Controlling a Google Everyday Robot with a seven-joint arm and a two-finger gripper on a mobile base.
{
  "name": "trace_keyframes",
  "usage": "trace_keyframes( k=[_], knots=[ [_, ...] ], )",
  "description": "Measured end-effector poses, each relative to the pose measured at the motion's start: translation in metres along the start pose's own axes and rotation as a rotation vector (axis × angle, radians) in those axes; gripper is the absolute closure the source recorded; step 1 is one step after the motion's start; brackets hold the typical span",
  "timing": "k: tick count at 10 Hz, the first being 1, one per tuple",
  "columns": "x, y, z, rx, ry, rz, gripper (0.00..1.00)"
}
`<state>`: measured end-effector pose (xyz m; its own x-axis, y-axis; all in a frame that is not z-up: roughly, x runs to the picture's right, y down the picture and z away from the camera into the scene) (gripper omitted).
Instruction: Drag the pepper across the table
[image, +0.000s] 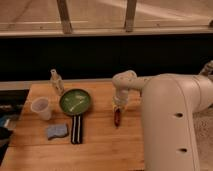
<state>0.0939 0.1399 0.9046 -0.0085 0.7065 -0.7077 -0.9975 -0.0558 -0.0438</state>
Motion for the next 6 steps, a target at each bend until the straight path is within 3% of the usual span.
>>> trace_keyframes(
  k=[6],
  knots=[
    [0.008, -0.072, -0.011, 0.000, -0.029, 0.148, 1.00]
  ],
)
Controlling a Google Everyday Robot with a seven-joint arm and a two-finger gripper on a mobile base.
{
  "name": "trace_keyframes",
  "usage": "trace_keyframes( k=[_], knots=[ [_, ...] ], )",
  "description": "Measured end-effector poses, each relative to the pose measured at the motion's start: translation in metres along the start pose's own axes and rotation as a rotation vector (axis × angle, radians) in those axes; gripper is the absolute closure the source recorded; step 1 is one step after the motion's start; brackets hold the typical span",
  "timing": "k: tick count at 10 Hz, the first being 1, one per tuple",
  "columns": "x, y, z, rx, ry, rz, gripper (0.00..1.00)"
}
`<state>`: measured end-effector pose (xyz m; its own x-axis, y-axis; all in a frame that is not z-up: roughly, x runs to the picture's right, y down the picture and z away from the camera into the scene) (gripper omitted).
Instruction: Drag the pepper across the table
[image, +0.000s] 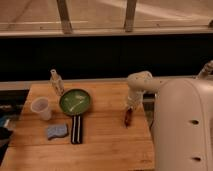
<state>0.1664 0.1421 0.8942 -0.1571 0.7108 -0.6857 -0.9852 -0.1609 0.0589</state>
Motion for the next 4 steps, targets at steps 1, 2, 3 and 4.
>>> trace_keyframes(
  k=[1, 2, 3, 4],
  knots=[
    [0.000, -0.006, -0.002, -0.003, -0.010, 0.014, 1.00],
    [0.004, -0.014, -0.005, -0.017, -0.025, 0.026, 1.00],
    [0.005, -0.019, -0.005, -0.017, -0.028, 0.031, 0.99],
    [0.005, -0.017, -0.005, -0.019, -0.030, 0.029, 0.93]
  ],
)
